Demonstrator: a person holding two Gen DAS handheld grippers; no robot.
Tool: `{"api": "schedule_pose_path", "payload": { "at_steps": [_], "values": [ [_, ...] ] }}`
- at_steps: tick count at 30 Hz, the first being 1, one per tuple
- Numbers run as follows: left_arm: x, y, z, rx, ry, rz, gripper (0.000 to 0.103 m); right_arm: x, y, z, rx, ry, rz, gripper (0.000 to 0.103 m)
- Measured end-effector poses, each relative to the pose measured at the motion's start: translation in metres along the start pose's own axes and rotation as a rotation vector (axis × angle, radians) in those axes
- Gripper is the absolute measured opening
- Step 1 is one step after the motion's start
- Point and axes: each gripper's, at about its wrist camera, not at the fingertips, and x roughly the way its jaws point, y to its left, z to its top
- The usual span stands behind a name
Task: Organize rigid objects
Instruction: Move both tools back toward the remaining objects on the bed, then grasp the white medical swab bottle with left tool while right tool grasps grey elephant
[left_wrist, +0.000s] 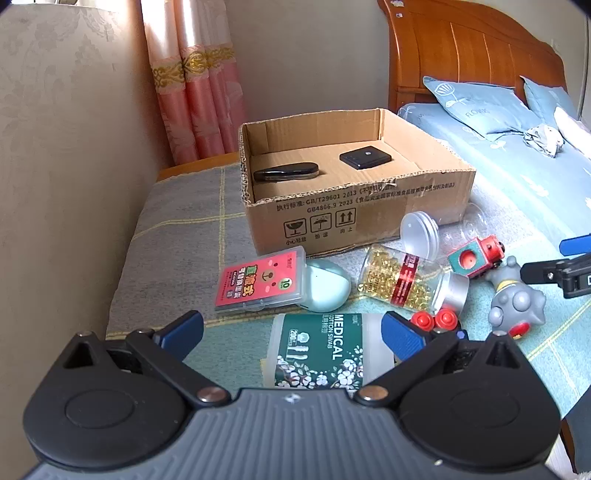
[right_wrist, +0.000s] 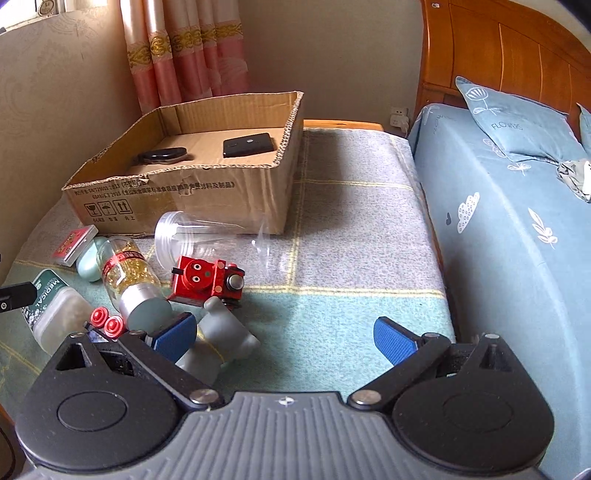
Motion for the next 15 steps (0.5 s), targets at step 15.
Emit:
{"api": "schedule_pose_path", "payload": {
  "at_steps": [15],
  "values": [
    [0.0, -0.002, -0.005, 0.004, 0.021, -0.039, 0.102, -0.014, 0.018, -0.027, -0.286, 0.039, 0.181, 0.103]
  ]
}}
